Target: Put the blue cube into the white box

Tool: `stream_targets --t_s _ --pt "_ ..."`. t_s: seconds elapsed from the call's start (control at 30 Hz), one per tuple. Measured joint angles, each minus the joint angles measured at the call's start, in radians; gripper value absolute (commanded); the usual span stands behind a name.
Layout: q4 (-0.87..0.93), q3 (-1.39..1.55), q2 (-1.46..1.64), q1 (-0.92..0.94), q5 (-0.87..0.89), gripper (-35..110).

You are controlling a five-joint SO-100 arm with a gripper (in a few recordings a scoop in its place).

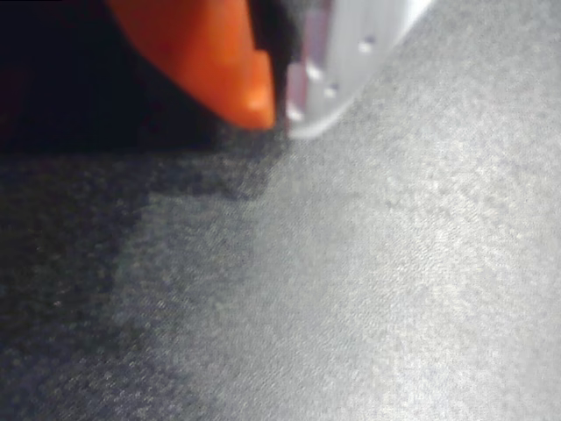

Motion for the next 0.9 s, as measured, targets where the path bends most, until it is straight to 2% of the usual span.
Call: stream_targets --t_s 0.57,0.7,0.9 --pt "0.015 -0.091 -0.032 0.000 -0.002 0" --pt "-0.032 -0.209 -0.213 0.032 -0.041 0" --pt "-0.051 -0.515 -0.647 0.060 -0.060 0"
